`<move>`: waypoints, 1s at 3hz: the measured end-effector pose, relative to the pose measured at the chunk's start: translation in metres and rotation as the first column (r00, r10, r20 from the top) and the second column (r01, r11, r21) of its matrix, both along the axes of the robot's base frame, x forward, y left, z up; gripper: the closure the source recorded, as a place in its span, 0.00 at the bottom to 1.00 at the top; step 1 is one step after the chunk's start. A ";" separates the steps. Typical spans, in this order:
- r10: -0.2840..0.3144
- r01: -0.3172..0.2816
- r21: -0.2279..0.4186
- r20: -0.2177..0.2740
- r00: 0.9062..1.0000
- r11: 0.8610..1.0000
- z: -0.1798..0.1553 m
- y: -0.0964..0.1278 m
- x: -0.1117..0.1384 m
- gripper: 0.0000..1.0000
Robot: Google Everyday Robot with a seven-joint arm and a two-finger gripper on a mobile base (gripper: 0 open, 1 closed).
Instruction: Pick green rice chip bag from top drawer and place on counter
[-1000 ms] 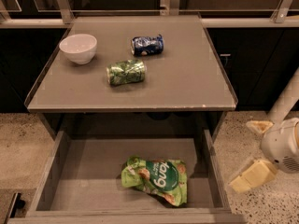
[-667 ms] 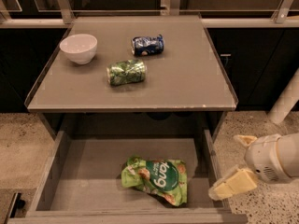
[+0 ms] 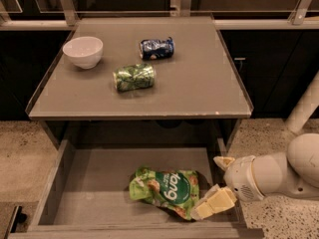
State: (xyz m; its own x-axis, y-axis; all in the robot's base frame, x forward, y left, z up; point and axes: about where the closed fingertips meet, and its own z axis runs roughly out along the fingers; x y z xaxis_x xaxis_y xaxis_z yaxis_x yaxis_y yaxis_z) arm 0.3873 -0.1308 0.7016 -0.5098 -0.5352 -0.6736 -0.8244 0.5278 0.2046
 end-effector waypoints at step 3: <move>0.157 -0.157 0.086 0.010 0.988 0.984 -0.038 0.104 0.036 0.00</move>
Offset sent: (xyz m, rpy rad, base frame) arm 0.0536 0.1160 -0.0239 0.0864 -0.0769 0.1763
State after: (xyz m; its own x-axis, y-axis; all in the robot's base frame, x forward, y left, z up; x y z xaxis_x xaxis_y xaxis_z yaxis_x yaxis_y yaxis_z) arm 0.4233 -0.0271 0.6640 -0.4220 -0.5483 -0.7220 -0.8962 0.3727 0.2408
